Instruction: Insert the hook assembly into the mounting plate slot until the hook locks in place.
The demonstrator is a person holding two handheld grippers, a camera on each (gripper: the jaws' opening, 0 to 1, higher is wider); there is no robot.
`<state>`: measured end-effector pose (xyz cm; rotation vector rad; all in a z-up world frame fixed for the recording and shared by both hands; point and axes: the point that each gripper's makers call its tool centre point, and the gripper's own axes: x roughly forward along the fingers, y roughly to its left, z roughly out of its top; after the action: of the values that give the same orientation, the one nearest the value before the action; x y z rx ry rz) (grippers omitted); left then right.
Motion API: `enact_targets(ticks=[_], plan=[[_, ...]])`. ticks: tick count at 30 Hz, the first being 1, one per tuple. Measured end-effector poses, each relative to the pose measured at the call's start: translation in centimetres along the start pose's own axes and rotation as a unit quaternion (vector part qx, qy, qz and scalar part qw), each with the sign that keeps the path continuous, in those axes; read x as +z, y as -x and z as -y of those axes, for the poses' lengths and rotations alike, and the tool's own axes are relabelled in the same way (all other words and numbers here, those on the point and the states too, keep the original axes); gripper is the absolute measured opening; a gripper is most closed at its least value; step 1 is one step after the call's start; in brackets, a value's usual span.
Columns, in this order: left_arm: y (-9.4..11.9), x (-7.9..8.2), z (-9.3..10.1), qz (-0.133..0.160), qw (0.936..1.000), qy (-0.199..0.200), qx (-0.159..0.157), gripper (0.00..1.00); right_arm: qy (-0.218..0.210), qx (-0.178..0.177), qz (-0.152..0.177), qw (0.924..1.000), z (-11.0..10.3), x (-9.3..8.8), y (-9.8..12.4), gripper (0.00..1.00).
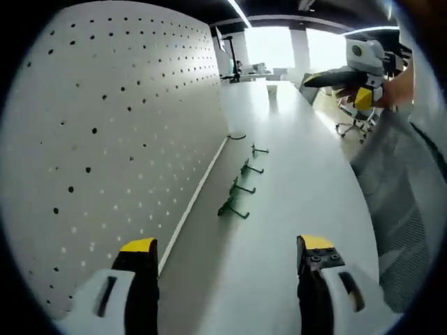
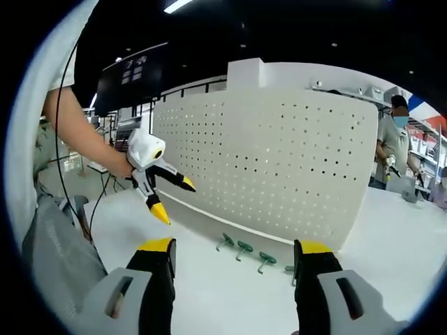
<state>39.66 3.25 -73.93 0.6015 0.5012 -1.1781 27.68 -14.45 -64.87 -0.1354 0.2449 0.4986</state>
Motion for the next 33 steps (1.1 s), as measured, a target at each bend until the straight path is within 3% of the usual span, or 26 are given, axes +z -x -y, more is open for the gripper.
enact_targets(ticks=[12, 20, 28, 33], plan=[[-2.6, 0.2, 0.3, -0.029, 0.9964, -0.059, -0.053, 0.83, -0.003, -0.002, 0.007, 1.0000, 0.2, 0.6, -0.4, 0.68], [-3.6, -0.6, 1.1, -0.059, 0.9899, -0.094, -0.088, 0.83, -0.004, -0.001, 0.012, 0.9999, 0.2, 1.0, -0.6, 0.68], [-4.7, -0.7, 0.9, -0.078, 0.9845, -0.119, -0.103, 0.82, -0.003, 0.001, 0.011, 0.9999, 0.1, 0.9, -0.6, 0.68], [-5.5, -0.8, 0.5, -0.093, 0.9767, -0.158, -0.111, 0.82, -0.005, -0.001, 0.011, 0.9999, 0.0, 0.8, -0.5, 0.68]])
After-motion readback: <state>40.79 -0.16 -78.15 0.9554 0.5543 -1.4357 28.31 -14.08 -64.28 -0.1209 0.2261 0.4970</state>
